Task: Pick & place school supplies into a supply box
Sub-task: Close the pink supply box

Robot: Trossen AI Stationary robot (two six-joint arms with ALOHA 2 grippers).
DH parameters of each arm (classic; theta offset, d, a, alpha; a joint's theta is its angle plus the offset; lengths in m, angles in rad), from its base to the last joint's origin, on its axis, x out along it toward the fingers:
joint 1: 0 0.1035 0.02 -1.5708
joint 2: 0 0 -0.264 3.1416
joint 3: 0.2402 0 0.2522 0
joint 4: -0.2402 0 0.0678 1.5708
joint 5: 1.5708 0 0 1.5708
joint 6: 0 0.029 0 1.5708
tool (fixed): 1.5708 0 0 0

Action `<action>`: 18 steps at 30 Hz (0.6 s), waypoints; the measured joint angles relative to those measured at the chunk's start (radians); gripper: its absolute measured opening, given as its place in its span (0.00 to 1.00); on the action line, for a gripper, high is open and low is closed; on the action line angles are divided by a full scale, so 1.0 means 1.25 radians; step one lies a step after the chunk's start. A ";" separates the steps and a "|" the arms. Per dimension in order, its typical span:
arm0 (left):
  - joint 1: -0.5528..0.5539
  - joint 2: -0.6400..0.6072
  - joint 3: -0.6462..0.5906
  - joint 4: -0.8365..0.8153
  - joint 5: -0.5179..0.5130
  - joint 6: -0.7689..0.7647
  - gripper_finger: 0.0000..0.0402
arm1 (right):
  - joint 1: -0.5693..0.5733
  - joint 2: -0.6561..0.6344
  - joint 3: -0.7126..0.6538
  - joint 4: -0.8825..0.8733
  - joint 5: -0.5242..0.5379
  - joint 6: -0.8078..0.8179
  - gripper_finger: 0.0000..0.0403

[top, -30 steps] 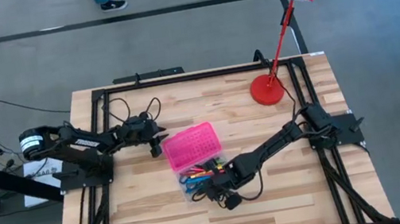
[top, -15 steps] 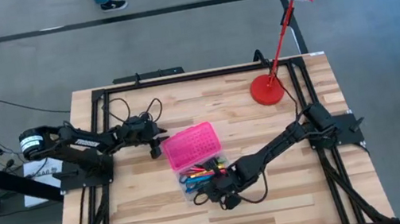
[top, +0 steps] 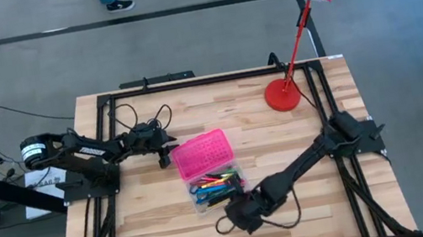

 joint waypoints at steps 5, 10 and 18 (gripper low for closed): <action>0.000 0.000 0.000 0.000 0.000 0.000 0.30 | 0.036 0.000 0.000 -0.001 0.015 0.033 0.00; 0.000 0.000 0.000 0.000 0.009 0.000 0.30 | 0.046 0.000 -0.011 0.003 0.017 0.079 0.00; 0.000 0.000 0.000 0.002 0.033 0.001 0.30 | 0.019 0.001 -0.077 0.007 0.005 0.170 0.00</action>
